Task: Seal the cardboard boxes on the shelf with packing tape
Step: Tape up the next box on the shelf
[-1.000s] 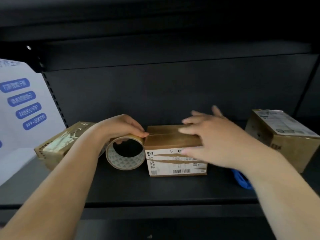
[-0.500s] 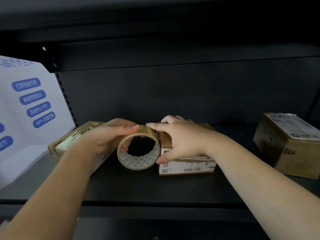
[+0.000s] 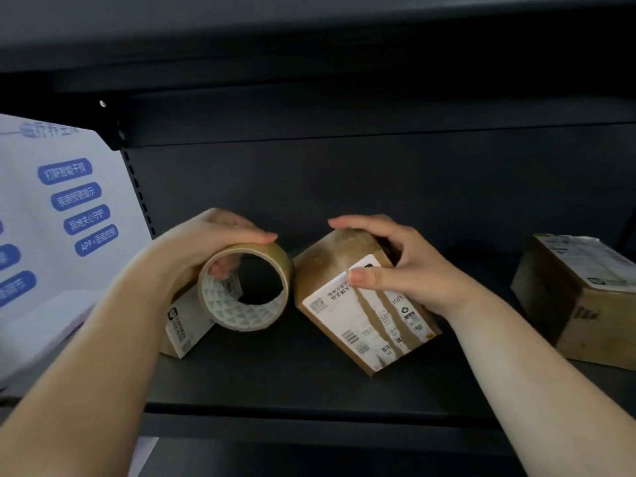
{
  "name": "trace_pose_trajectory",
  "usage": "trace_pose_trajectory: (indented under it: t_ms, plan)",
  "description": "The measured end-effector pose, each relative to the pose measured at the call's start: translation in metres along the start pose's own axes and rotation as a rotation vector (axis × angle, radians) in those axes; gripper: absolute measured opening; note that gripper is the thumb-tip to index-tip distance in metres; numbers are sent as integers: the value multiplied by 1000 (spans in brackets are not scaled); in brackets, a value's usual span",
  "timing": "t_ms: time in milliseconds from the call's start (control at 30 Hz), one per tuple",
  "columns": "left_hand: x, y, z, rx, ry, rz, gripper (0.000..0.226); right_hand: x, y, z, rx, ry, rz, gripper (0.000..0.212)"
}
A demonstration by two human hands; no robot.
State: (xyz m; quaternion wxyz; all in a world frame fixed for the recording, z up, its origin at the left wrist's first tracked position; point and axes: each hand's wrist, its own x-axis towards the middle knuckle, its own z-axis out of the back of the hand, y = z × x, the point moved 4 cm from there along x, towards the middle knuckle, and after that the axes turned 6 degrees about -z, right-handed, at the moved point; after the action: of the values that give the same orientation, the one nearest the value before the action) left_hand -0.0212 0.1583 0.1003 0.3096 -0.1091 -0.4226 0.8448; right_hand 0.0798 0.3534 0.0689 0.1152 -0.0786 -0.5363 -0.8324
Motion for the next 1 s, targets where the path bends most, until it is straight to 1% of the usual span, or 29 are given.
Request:
trace_pose_trajectory:
  t_ms: [33, 67, 133, 200, 300, 400, 467, 500, 567, 600, 633, 667, 733, 767, 800, 867, 933, 1000]
  plan:
    - [4, 1, -4, 76, 19, -3, 29, 0, -2, 2, 13, -10, -1, 58]
    - [8, 1, -9, 152, 51, -3, 23, -1, -5, 4, 25, -18, 0, 57]
    - [14, 1, -20, 213, 107, 0, 16, -5, -12, 9, 78, -36, 8, 58]
    - [18, 0, -30, 202, 129, -10, 13, -9, -18, 14, 179, -52, 14, 59]
    - [20, -6, -39, 134, 173, -35, 16, -15, -27, 20, 274, -65, 35, 52]
    - [24, -15, -53, 83, 194, -68, 18, -23, -38, 29, 348, -99, 22, 56]
    - [27, -22, -61, 81, 171, -81, 19, -31, -43, 36, 348, -120, -8, 56]
    - [28, -25, -64, 88, 164, -85, 19, -35, -43, 39, 319, -129, -34, 52]
    - [29, -30, -65, 120, 158, -88, 18, -40, -37, 44, 220, -135, -91, 43]
    - [28, -31, -64, 135, 157, -86, 17, -40, -32, 45, 152, -135, -122, 44]
    - [28, -30, -64, 145, 154, -81, 16, -41, -26, 44, 65, -152, -156, 49]
    - [27, -29, -62, 153, 150, -78, 16, -41, -21, 43, -50, -213, -199, 58]
    - [23, -26, -60, 157, 132, -77, 15, -46, -6, 34, -329, -438, -246, 84]
    - [20, -25, -58, 158, 121, -79, 15, -49, 4, 22, -468, -526, -216, 95]
    - [18, -25, -57, 159, 113, -79, 14, -51, 14, 7, -595, -555, -164, 101]
    - [14, -22, -56, 165, 104, -66, 12, -51, 23, -22, -846, -547, -63, 101]
    - [8, -16, -59, 176, 96, -40, 12, -45, 18, -34, -1063, -580, -6, 93]
    - [4, -9, -63, 156, 71, -38, 12, -38, 14, -31, -1099, -583, -39, 82]
